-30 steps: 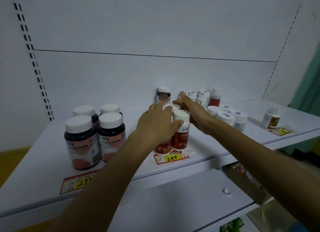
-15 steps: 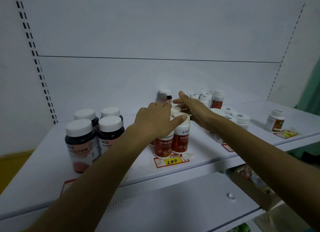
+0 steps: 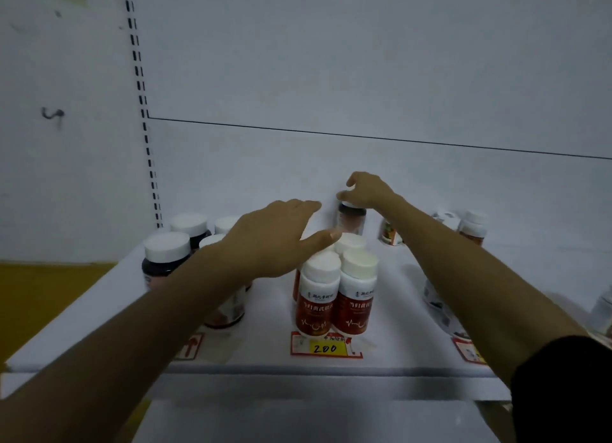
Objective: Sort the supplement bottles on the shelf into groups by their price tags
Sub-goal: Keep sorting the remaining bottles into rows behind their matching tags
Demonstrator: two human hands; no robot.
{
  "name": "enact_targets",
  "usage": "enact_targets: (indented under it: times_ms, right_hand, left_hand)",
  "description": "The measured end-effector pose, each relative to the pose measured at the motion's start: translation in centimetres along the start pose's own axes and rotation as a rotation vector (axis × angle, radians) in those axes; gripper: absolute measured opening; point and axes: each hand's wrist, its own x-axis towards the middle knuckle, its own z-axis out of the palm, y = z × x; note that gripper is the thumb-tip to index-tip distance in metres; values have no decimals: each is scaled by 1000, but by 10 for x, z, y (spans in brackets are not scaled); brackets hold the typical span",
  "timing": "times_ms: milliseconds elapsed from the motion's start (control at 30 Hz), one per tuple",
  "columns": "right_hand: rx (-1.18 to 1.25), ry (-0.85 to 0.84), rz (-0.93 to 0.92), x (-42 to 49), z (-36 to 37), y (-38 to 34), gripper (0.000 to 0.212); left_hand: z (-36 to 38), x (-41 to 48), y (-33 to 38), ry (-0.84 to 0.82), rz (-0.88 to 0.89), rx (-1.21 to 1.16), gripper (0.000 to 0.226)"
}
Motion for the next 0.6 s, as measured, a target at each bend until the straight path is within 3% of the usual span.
enact_targets:
  times_ms: [133, 233, 433, 600]
  right_hand:
    - [-34, -12, 19, 19, 24, 11, 55]
    - [29, 43, 11, 23, 32, 19, 42]
    - [262, 203, -70, 9, 22, 16, 31]
    - [547, 301, -231, -24, -37, -13, 31]
  left_hand:
    - [0, -4, -4, 105, -13, -119, 58]
    - [4, -7, -2, 163, -40, -203, 52]
    - [8, -10, 8, 291, -108, -349, 42]
    - [5, -7, 20, 354, -167, -466, 40]
